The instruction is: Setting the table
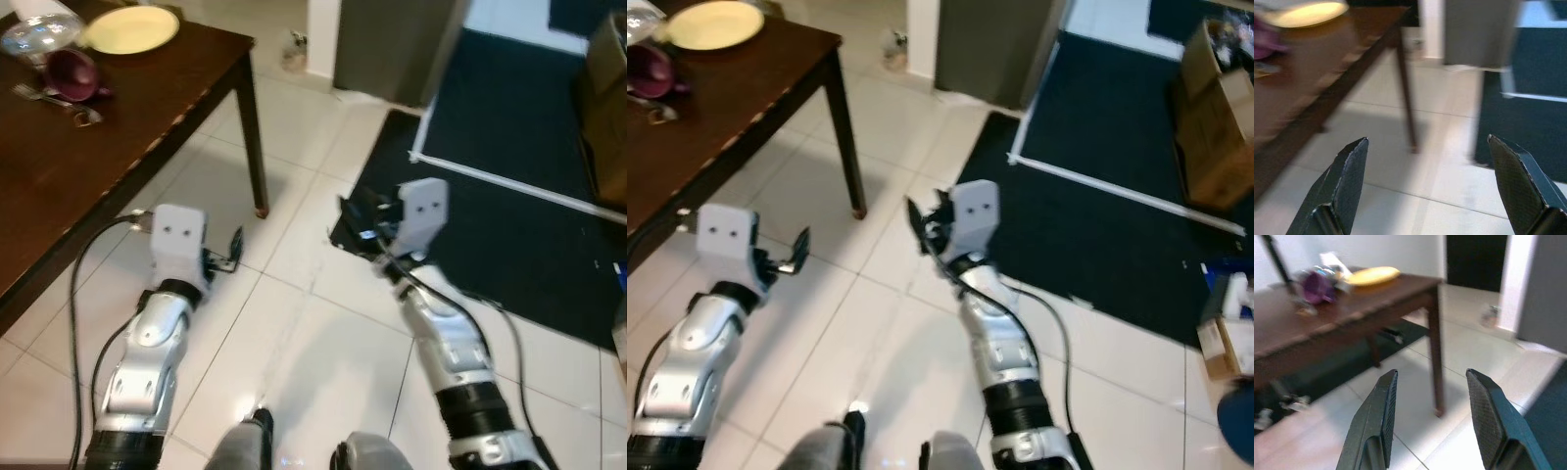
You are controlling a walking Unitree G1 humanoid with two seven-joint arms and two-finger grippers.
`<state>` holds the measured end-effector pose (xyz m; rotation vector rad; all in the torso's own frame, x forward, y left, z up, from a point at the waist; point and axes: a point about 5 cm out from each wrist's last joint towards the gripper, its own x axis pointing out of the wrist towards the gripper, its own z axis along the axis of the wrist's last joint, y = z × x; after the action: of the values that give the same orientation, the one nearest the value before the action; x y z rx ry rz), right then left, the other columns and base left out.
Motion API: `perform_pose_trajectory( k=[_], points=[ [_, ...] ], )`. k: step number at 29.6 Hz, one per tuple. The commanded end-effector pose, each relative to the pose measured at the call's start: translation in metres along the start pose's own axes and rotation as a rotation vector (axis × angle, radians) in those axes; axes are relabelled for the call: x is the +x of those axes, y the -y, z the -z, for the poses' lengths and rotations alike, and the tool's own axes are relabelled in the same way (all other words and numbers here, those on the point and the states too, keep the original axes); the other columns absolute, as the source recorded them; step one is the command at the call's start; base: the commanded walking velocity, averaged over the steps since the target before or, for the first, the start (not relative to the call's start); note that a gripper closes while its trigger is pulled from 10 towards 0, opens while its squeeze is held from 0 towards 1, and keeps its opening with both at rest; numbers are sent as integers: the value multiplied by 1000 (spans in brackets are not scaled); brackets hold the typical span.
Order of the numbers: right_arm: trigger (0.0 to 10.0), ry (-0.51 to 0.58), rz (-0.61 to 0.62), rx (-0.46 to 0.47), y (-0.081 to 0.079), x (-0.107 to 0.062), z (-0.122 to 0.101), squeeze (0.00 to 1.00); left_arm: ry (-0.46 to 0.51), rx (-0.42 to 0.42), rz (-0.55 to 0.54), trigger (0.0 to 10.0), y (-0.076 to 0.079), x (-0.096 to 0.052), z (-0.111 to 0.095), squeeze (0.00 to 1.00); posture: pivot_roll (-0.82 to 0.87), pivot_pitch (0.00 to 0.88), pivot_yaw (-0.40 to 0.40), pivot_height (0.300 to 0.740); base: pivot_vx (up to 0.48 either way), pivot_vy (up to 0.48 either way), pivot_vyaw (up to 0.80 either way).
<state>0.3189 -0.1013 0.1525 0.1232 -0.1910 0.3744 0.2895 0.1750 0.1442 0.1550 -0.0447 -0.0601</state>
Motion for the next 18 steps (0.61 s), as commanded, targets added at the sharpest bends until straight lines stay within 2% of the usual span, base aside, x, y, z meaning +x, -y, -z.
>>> perform_pose_trajectory(
  k=[1,8,18],
  points=[
    [10000,-20,-1,10,1,-3,3,0,10,8,-32,10000,-4,1,-2,0,-78,43,20,740,0,0,794],
    [10000,-5,-16,13,0,-1,-3,0,63,42,-85,10000,-14,6,-17,0,-76,44,13,740,0,0,794],
    [10000,17,-26,10,0,1,-11,0,88,37,-85,10000,-11,4,-23,0,-78,47,11,740,0,0,794]
  ],
)
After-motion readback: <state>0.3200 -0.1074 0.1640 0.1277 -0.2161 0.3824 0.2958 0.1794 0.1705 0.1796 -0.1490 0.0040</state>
